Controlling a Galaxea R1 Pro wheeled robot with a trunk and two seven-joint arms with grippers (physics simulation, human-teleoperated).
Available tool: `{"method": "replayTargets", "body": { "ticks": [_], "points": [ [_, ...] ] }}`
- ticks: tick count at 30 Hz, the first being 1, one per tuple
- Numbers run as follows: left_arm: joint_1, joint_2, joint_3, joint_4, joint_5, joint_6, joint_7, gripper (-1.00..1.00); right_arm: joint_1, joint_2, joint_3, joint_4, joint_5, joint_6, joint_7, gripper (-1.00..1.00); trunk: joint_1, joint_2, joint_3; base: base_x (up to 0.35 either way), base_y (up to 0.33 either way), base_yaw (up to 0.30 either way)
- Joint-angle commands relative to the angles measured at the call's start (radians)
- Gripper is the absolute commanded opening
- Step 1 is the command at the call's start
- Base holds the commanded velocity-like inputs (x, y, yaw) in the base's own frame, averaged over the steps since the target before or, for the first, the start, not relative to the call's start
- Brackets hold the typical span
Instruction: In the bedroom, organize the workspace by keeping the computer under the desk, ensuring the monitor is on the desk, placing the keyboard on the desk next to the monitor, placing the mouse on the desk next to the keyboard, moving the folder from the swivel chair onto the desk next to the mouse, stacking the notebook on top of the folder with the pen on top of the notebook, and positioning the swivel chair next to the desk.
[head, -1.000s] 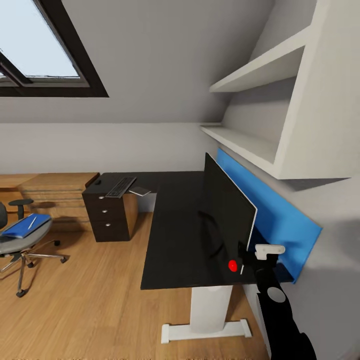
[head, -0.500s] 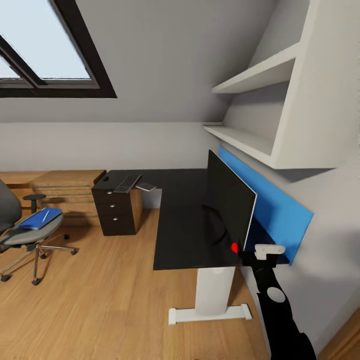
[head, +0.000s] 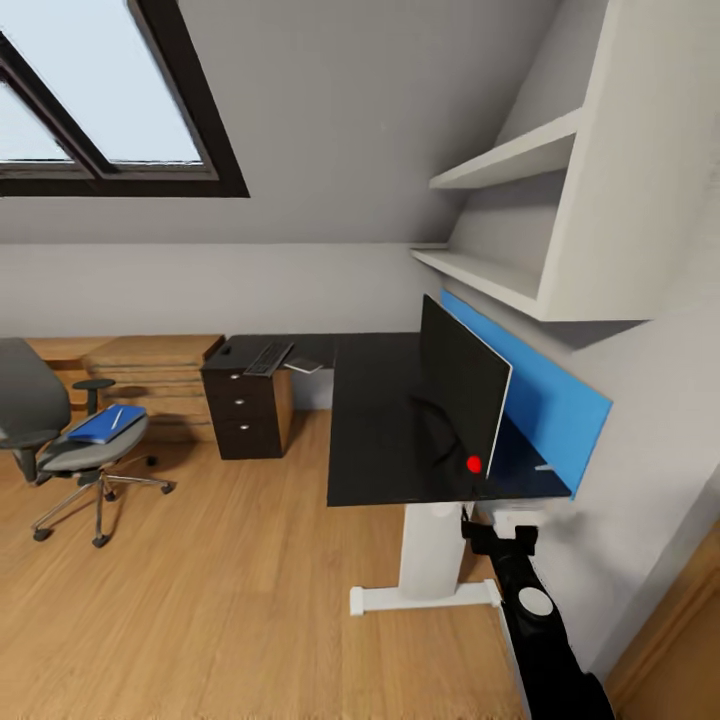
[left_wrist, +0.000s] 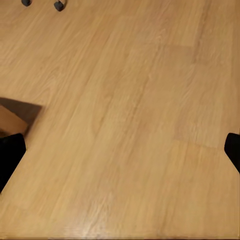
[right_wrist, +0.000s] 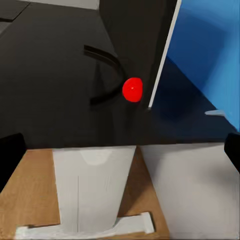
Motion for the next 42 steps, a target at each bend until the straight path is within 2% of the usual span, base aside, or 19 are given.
{"method": "replayTargets", "body": {
  "ticks": [1, 7, 12, 14, 15, 16, 19, 20, 23, 25, 28, 29, 31, 33, 36, 37, 38, 39, 42],
  "points": [
    [0.000, 0.000, -0.009, -0.001, 0.005, -0.001, 0.005, 1.00, 0.000, 0.001, -0.002, 0.024, 0.011, 0.003, 0.000, 1.00, 0.000, -0.001, -0.002, -0.309, 0.131, 0.000],
    [0.000, -0.001, -0.010, -0.001, 0.005, -0.001, 0.004, 1.00, 0.000, 0.001, -0.009, 0.135, 0.013, -0.028, -0.001, 1.00, 0.000, -0.001, -0.002, -0.277, 0.183, 0.000],
    [0.000, -0.001, -0.010, -0.001, 0.005, -0.001, 0.003, 1.00, -0.001, 0.001, -0.042, 0.356, 0.014, -0.150, -0.004, 1.00, 0.000, -0.001, -0.002, -0.091, 0.293, 0.000],
    [0.000, -0.001, -0.010, -0.001, 0.005, -0.001, 0.003, 1.00, 0.000, -0.015, -0.051, 0.474, 0.015, -0.250, -0.017, 1.00, 0.000, -0.001, -0.002, 0.032, 0.321, 0.000],
    [0.000, -0.001, -0.010, -0.001, 0.005, 0.000, 0.003, 1.00, -0.001, -0.029, -0.055, 0.558, 0.015, -0.324, -0.034, 1.00, 0.000, -0.001, -0.002, 0.094, 0.318, 0.000],
    [0.000, -0.001, -0.011, -0.001, 0.005, 0.011, 0.002, 1.00, -0.001, -0.046, -0.057, 0.685, 0.016, -0.436, -0.077, 1.00, 0.000, -0.001, -0.002, 0.156, 0.305, 0.029],
    [0.000, 0.000, -0.013, -0.001, 0.005, 0.060, -0.003, 1.00, -0.001, -0.059, -0.056, 0.845, 0.017, -0.572, -0.144, 1.00, 0.000, -0.001, -0.002, 0.196, 0.285, 0.113],
    [0.000, 0.000, -0.014, -0.003, 0.006, 0.100, -0.010, 1.00, -0.001, -0.062, -0.056, 0.913, 0.018, -0.628, -0.169, 1.00, 0.000, -0.001, -0.002, 0.235, 0.257, 0.195],
    [0.000, 0.002, -0.014, -0.027, 0.006, 0.205, -0.023, 1.00, -0.001, -0.066, -0.056, 1.018, 0.017, -0.721, -0.200, 1.00, 0.000, -0.001, -0.002, 0.262, 0.232, 0.228],
    [0.000, 0.004, -0.015, -0.049, 0.006, 0.250, -0.025, 1.00, -0.001, -0.067, -0.057, 1.040, 0.015, -0.740, -0.206, 1.00, 0.000, -0.001, -0.002, 0.286, 0.204, 0.251],
    [0.000, 0.005, -0.015, -0.115, 0.005, 0.364, -0.026, 1.00, -0.001, -0.067, -0.059, 1.064, 0.014, -0.760, -0.212, 1.00, 0.000, -0.001, -0.002, 0.298, 0.187, 0.260],
    [-0.001, 0.007, -0.015, -0.157, 0.004, 0.428, -0.026, 1.00, -0.001, -0.065, -0.057, 1.071, 0.015, -0.765, -0.213, 1.00, 0.000, -0.001, -0.002, 0.306, 0.173, 0.265],
    [-0.008, 0.018, -0.014, -0.226, 0.005, 0.530, -0.027, 1.00, -0.001, -0.062, -0.056, 1.080, 0.015, -0.770, -0.214, 1.00, 0.000, -0.001, -0.002, 0.310, 0.165, 0.266],
    [-0.031, 0.043, -0.013, -0.321, 0.008, 0.661, -0.030, 1.00, -0.001, -0.057, -0.055, 1.094, 0.016, -0.772, -0.215, 1.00, 0.000, -0.001, -0.002, 0.313, 0.159, 0.201],
    [-0.049, 0.056, -0.009, -0.376, 0.035, 0.752, -0.045, 1.00, -0.001, -0.054, -0.053, 1.112, 0.017, -0.774, -0.214, 1.00, 0.000, -0.001, -0.003, 0.310, 0.176, 0.089],
    [-0.050, 0.057, -0.008, -0.377, 0.042, 0.758, -0.048, 1.00, -0.001, -0.054, -0.053, 1.114, 0.017, -0.774, -0.214, 1.00, 0.000, -0.001, -0.003, 0.294, 0.204, 0.043],
    [-0.056, 0.061, -0.007, -0.302, 0.066, 0.631, -0.063, 1.00, -0.001, -0.052, -0.046, 1.121, 0.024, -0.803, -0.213, 1.00, 0.000, -0.001, -0.003, 0.258, 0.250, 0.007],
    [-0.056, 0.060, -0.010, -0.266, 0.067, 0.572, -0.065, 1.00, -0.001, -0.050, -0.043, 1.123, 0.027, -0.815, -0.213, 1.00, 0.000, -0.001, -0.003, 0.256, 0.253, 0.005],
    [-0.057, 0.053, -0.013, -0.219, 0.068, 0.485, -0.068, 1.00, -0.001, -0.042, -0.040, 1.125, 0.031, -0.831, -0.213, 1.00, 0.000, -0.001, -0.003, 0.258, 0.250, 0.003]
  ]
}}
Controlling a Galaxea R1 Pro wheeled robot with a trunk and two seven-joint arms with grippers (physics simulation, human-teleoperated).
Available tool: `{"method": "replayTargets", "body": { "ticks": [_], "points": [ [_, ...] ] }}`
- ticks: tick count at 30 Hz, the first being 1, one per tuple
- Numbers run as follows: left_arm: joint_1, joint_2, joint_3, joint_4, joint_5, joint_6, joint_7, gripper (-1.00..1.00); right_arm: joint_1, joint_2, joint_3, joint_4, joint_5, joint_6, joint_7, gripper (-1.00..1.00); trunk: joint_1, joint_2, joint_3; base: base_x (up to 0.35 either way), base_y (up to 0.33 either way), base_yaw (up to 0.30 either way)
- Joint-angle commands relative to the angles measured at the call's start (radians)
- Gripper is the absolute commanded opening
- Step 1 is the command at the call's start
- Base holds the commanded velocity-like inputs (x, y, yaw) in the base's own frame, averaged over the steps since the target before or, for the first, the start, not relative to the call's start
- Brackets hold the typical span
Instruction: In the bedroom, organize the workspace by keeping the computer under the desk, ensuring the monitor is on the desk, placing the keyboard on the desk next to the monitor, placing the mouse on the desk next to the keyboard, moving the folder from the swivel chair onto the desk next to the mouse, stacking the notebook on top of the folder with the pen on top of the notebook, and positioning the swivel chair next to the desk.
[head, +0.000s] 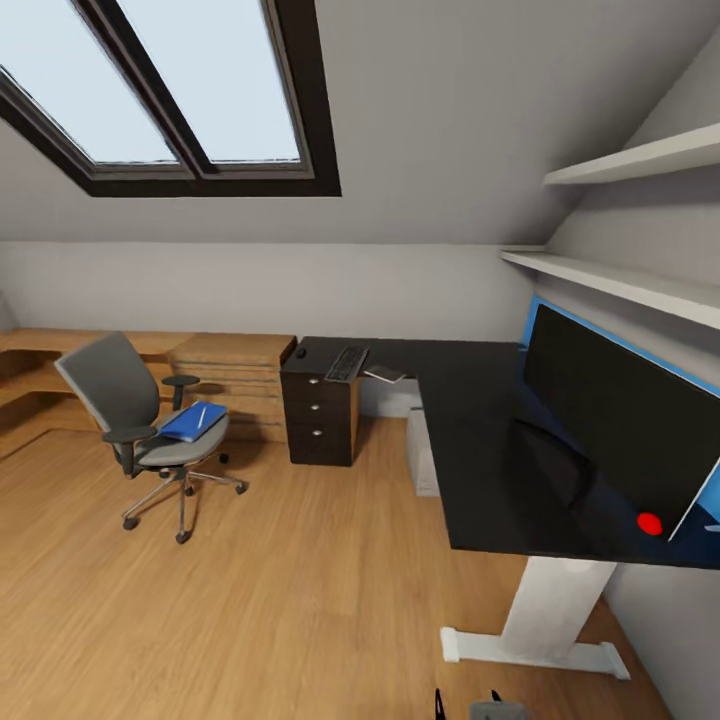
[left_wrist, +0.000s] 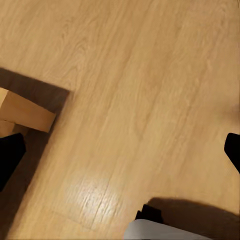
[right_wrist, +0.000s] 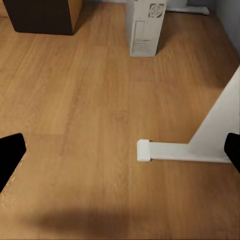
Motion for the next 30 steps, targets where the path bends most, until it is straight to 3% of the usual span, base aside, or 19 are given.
{"method": "replayTargets", "body": {
  "ticks": [1, 4, 14, 19, 30],
  "points": [
    [-0.001, -0.002, -0.009, 0.007, 0.006, -0.016, 0.005, 1.00, -0.001, 0.002, -0.005, 0.001, 0.011, -0.004, -0.007, 1.00, 0.001, -0.001, -0.001, 0.260, 0.245, 0.002],
    [-0.001, -0.015, -0.012, 0.031, 0.006, -0.062, 0.004, 1.00, -0.001, 0.010, -0.002, 0.056, 0.016, -0.015, -0.007, 1.00, 0.001, -0.001, -0.001, 0.261, 0.243, -0.006],
    [-0.001, -0.024, -0.013, 0.036, 0.007, -0.070, 0.004, 1.00, -0.001, 0.010, -0.002, 0.110, 0.094, -0.096, -0.011, 1.00, 0.001, -0.001, -0.001, 0.263, 0.241, -0.195],
    [-0.001, -0.024, -0.011, 0.036, 0.009, -0.070, 0.006, 1.00, -0.001, 0.011, -0.002, 0.113, 0.098, -0.099, -0.012, 1.00, 0.001, -0.001, -0.001, 0.264, 0.240, -0.181],
    [-0.001, -0.024, -0.011, 0.036, 0.009, -0.069, 0.007, 1.00, -0.001, 0.009, -0.002, 0.120, 0.098, -0.098, -0.012, 1.00, 0.001, -0.001, -0.003, 0.265, 0.239, -0.017]
  ]
}}
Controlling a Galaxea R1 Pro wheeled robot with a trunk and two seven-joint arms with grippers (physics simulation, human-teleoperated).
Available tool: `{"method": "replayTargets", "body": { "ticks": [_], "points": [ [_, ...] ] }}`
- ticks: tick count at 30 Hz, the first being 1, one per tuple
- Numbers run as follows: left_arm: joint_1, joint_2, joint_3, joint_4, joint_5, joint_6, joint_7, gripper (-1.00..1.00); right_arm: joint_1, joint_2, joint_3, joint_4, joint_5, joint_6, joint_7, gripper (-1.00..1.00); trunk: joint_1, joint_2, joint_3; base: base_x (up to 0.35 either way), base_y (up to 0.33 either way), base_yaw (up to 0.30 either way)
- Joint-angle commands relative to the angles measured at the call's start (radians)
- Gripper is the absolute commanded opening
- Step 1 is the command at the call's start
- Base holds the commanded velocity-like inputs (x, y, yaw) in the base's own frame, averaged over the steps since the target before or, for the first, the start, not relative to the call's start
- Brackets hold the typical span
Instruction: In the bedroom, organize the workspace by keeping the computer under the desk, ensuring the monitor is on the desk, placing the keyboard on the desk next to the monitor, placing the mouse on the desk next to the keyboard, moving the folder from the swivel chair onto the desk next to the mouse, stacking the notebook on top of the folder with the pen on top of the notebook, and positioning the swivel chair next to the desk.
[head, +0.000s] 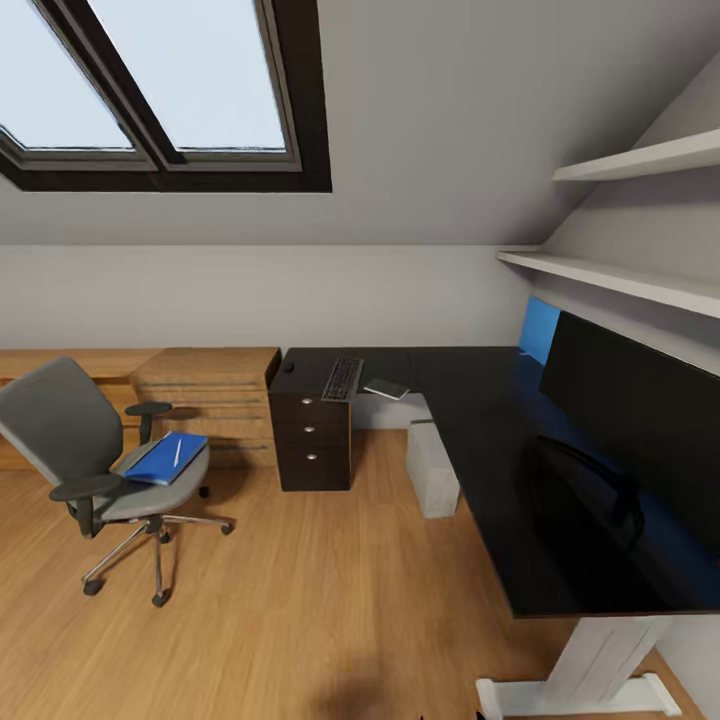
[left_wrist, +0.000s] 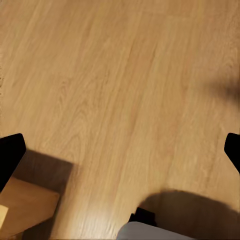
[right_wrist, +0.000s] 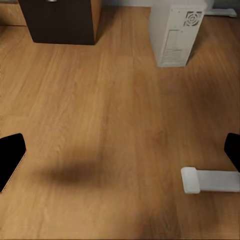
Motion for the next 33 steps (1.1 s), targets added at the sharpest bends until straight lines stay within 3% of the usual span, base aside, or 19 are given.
{"method": "replayTargets", "body": {
  "ticks": [1, 25, 33],
  "points": [
    [-0.001, 0.001, -0.007, -0.001, 0.006, -0.002, 0.008, 1.00, -0.001, 0.000, -0.006, 0.000, 0.011, -0.002, -0.006, 1.00, 0.001, -0.001, -0.001, 0.270, 0.234, 0.000],
    [-0.001, 0.001, -0.006, 0.001, 0.006, -0.001, 0.007, 1.00, -0.001, -0.010, -0.003, -0.001, 0.011, 0.005, 0.000, 1.00, 0.001, -0.001, -0.001, 0.297, 0.201, 0.000],
    [-0.001, 0.001, -0.009, 0.002, 0.006, 0.001, 0.006, 1.00, -0.001, -0.010, -0.003, -0.001, 0.011, 0.005, 0.000, 1.00, 0.001, -0.001, -0.001, 0.327, 0.058, 0.000]
  ]
}}
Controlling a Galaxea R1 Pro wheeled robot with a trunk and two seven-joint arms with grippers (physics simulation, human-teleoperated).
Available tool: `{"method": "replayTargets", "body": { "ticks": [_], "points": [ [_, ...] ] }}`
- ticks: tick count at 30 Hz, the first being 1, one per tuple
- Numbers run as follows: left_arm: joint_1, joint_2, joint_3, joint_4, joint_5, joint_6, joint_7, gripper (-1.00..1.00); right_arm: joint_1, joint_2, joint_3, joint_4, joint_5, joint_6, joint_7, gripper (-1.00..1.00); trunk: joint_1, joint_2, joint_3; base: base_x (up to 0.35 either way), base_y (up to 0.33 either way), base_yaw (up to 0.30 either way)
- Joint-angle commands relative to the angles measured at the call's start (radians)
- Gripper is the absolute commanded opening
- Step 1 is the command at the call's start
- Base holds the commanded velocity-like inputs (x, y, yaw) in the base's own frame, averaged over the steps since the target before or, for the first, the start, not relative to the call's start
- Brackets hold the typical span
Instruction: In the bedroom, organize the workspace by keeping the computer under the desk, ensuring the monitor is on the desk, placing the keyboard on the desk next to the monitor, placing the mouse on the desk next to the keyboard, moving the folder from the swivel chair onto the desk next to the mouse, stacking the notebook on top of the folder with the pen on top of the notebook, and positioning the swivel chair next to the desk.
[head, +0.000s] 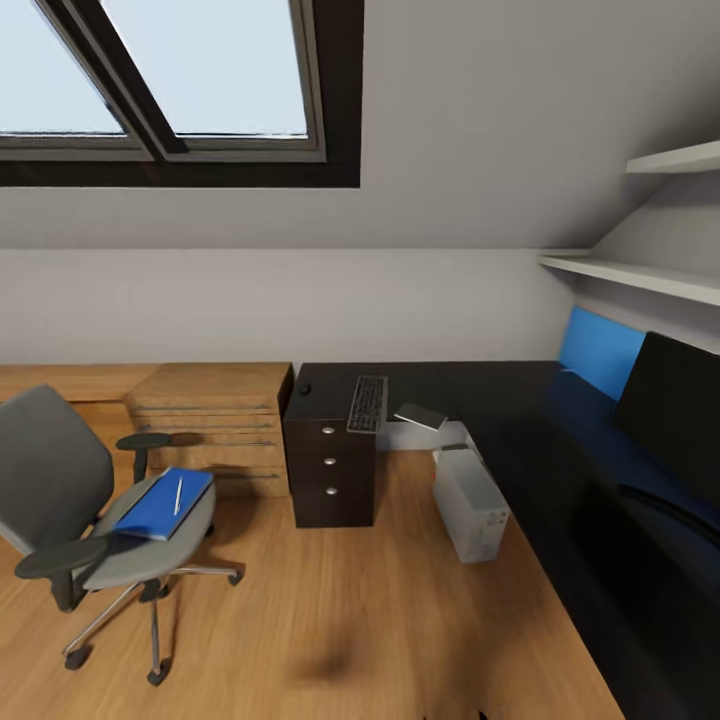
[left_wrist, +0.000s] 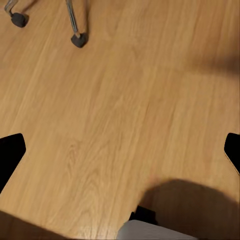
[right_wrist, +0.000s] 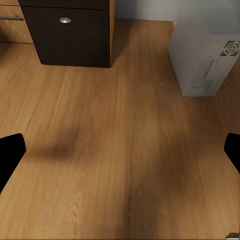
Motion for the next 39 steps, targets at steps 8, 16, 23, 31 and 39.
{"method": "replayTargets", "body": {
  "ticks": [8, 16, 23, 31, 39],
  "points": [
    [-0.001, 0.000, -0.010, 0.000, 0.005, -0.001, 0.006, 1.00, -0.011, 0.006, -0.014, -0.071, -0.003, 0.042, -0.008, 1.00, 0.001, -0.001, -0.001, 0.333, 0.001, 0.000],
    [-0.001, 0.000, -0.010, 0.000, 0.006, 0.002, 0.006, 1.00, -0.186, 0.029, -0.019, -0.312, -0.348, 0.426, 0.121, 1.00, 0.001, -0.001, -0.001, 0.333, 0.000, 0.000],
    [-0.001, -0.025, -0.011, -0.013, 0.003, 0.003, 0.001, 1.00, -0.342, 0.027, -0.018, -0.399, -0.828, 0.898, 0.321, 1.00, 0.001, -0.001, -0.001, 0.333, 0.000, 0.000],
    [0.000, -0.050, -0.003, -0.490, 0.006, 0.419, 0.008, 1.00, -0.371, 0.034, -0.008, -0.470, -0.954, 0.962, 0.405, 1.00, 0.001, -0.001, -0.001, 0.333, 0.000, 0.000],
    [-0.001, -0.035, 0.209, -1.105, 0.010, 1.059, 0.012, 1.00, -0.372, 0.044, 0.079, -0.440, -0.959, 0.752, 0.409, 1.00, 0.001, -0.001, -0.001, 0.315, 0.000, 0.000]
  ]
}}
